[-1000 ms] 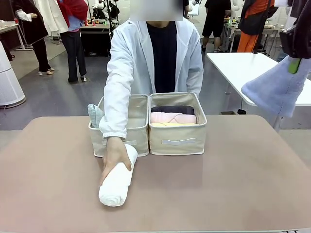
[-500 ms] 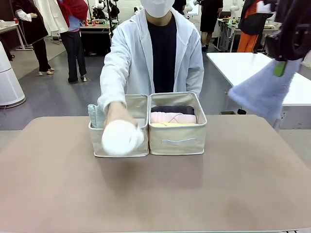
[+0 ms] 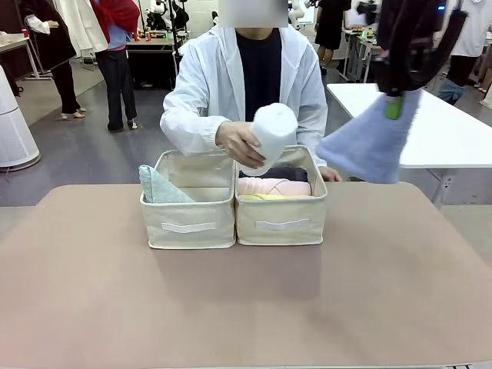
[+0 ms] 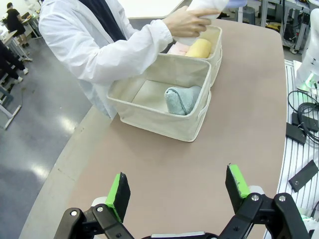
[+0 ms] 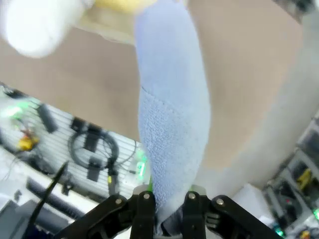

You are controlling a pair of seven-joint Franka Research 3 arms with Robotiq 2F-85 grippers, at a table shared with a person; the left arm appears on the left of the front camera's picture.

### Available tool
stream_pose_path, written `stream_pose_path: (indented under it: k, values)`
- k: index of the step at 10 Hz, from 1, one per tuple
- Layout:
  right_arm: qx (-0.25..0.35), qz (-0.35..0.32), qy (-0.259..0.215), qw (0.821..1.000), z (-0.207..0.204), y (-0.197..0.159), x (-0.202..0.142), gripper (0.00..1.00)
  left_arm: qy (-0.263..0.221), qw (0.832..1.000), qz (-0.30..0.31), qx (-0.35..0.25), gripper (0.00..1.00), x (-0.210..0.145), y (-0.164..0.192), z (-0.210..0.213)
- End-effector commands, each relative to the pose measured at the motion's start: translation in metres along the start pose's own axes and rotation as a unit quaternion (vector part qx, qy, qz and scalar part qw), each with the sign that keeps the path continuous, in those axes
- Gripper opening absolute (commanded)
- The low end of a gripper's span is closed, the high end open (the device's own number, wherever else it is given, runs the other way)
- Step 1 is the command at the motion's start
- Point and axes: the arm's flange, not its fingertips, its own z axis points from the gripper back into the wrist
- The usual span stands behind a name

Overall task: Sort the towels based on their folding style.
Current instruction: Pick up another triangle-folded towel from the table and place it in the left Fabric basket.

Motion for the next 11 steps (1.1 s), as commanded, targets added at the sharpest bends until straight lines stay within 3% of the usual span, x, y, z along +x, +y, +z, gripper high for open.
stream_pose_path:
  k: [1, 2, 3, 11]
  values:
    - [-0.006, -0.088, 0.012, 0.996, 0.000, -0.038, -0.114, 0.18, -0.004, 1.000, -0.002, -0.002, 1.00, 0.000, -0.001, -0.001]
    - [0.010, -0.103, -0.003, 0.995, 0.001, -0.040, -0.154, 0.18, -0.004, 1.000, -0.002, -0.002, 1.00, 0.000, -0.001, -0.001]
    - [0.012, -0.105, -0.013, 0.994, 0.002, -0.038, -0.171, 0.18, -0.004, 1.000, -0.002, -0.002, 1.00, 0.000, -0.001, -0.001]
    - [0.012, -0.089, 0.002, 0.996, 0.005, -0.039, -0.164, 0.18, -0.004, 1.000, -0.002, -0.002, 1.00, 0.000, -0.001, -0.001]
